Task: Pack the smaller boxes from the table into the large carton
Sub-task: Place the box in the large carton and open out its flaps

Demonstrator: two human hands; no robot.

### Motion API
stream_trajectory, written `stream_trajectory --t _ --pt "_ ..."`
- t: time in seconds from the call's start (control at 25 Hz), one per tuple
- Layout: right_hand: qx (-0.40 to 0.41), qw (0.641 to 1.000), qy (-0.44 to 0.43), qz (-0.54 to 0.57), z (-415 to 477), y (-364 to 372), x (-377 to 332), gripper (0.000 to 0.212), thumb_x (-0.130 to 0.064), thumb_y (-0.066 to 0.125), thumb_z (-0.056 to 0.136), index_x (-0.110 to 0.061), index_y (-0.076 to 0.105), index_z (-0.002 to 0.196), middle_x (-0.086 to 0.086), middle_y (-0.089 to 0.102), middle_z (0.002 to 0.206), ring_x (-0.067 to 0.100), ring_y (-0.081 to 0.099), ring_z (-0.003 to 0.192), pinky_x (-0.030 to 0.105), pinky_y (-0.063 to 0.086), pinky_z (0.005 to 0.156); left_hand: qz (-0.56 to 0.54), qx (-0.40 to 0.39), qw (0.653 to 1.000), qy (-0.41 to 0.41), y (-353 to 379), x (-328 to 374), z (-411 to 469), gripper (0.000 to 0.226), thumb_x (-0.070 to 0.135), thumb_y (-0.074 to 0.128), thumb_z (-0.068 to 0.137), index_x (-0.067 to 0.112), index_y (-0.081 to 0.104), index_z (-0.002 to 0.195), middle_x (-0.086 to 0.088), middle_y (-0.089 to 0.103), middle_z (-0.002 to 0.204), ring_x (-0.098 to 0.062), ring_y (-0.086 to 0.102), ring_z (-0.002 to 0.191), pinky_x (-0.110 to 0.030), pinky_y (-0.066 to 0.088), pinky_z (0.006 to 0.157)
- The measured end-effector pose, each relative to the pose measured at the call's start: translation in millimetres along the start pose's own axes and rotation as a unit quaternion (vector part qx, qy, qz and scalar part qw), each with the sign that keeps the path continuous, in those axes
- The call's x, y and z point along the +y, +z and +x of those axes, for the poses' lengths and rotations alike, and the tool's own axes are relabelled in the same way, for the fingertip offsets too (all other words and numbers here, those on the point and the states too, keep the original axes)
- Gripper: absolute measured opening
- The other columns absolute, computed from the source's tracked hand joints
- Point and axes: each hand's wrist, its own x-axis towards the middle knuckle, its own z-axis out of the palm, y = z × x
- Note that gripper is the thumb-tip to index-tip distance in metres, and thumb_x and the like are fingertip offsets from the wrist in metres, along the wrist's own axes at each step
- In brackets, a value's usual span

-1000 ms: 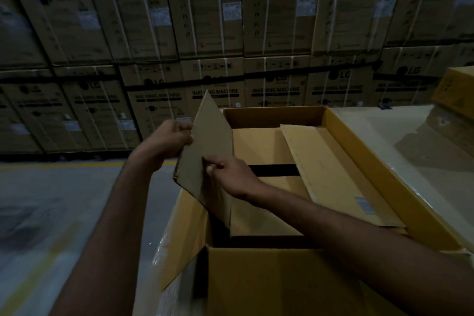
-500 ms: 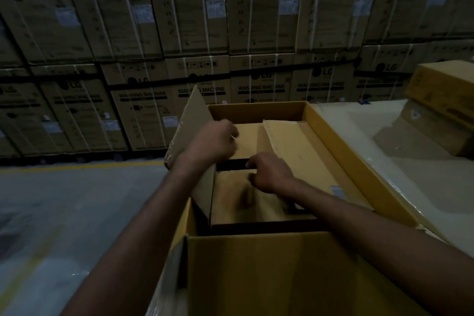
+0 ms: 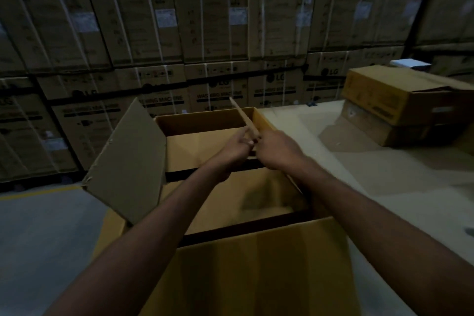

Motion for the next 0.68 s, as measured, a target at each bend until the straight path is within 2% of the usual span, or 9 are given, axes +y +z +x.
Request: stream_trajectory --t 0.08,0.2,0.28,0.36,0.44,0.52,0.6,0.68 --pt "0.048 0.997 0.036 -0.052 -3 -34 15 0.012 -0.024 0.063 0.096 -0.013 0.059 0.097 -0.003 0.049 0.075 0.013 0.051 0.067 0.028 0.038 0.055 0.011 -0.053 0.998 0.021 24 9 6 0.053 0.010 0.039 0.107 0.026 0.031 0.157 -0.002 0.050 0.147 -0.027 0.055 0.128 -0.051 0.050 0.106" --pt "0.062 0.990 0.110 -0.055 -7 -61 47 0.009 -0.018 0.062 0.096 -0.013 0.056 0.098 0.001 0.048 0.077 0.017 0.050 0.069 0.028 0.035 0.054 0.163 -0.168 0.971 0.045 61 1 10 0.061 0.011 0.046 0.105 0.021 0.024 0.161 -0.006 0.031 0.163 -0.029 0.032 0.148 -0.041 0.030 0.117" --pt "0.068 0.985 0.144 -0.071 -7 -67 67 0.012 -0.015 0.059 0.096 -0.011 0.058 0.108 0.007 0.057 0.091 0.023 0.055 0.081 0.030 0.041 0.062 0.238 -0.219 0.945 0.042 82 -9 7 0.070 0.012 0.047 0.105 0.022 0.009 0.163 -0.003 0.015 0.169 -0.026 0.017 0.154 -0.037 0.023 0.119" --pt "0.066 0.980 0.158 -0.099 -7 -63 78 0.025 -0.015 0.058 0.096 -0.011 0.057 0.120 0.012 0.063 0.114 0.029 0.059 0.099 0.035 0.045 0.072 0.262 -0.242 0.934 0.038 92 -19 6 0.077 0.010 0.048 0.105 0.026 -0.001 0.163 0.000 0.004 0.170 -0.024 0.008 0.156 -0.037 0.019 0.121" --pt "0.081 0.971 0.124 -0.188 -7 -49 78 0.043 -0.021 0.064 0.092 -0.013 0.051 0.133 0.013 0.057 0.131 0.032 0.054 0.121 0.041 0.046 0.090 0.251 -0.247 0.935 0.044 91 -20 5 0.078 0.008 0.049 0.105 0.026 0.000 0.163 0.001 0.006 0.170 -0.023 0.008 0.155 -0.032 0.018 0.119" --pt "0.128 0.950 0.048 -0.281 -7 -26 72 0.059 -0.028 0.073 0.084 -0.018 0.049 0.137 0.012 0.050 0.140 0.033 0.041 0.134 0.050 0.033 0.112 0.242 -0.224 0.943 0.038 85 -17 5 0.074 0.009 0.050 0.105 0.026 0.008 0.163 -0.001 0.016 0.168 -0.023 0.017 0.153 -0.032 0.022 0.118" --pt "0.138 0.936 -0.017 -0.322 -5 -2 68 0.055 -0.034 0.075 0.082 -0.021 0.055 0.131 0.009 0.052 0.139 0.032 0.038 0.137 0.052 0.017 0.122 0.253 -0.191 0.948 0.029 74 -16 8 0.069 0.015 0.053 0.104 0.024 0.016 0.162 -0.004 0.026 0.165 -0.024 0.027 0.150 -0.037 0.028 0.118" --pt "0.098 0.938 -0.046 -0.330 1 18 69 0.043 -0.038 0.070 0.086 -0.022 0.062 0.125 0.008 0.057 0.133 0.031 0.041 0.135 0.053 0.008 0.125 0.290 -0.166 0.942 0.020 52 -23 12 0.067 0.020 0.057 0.102 0.019 0.023 0.160 -0.006 0.033 0.163 -0.024 0.035 0.147 -0.037 0.032 0.117"
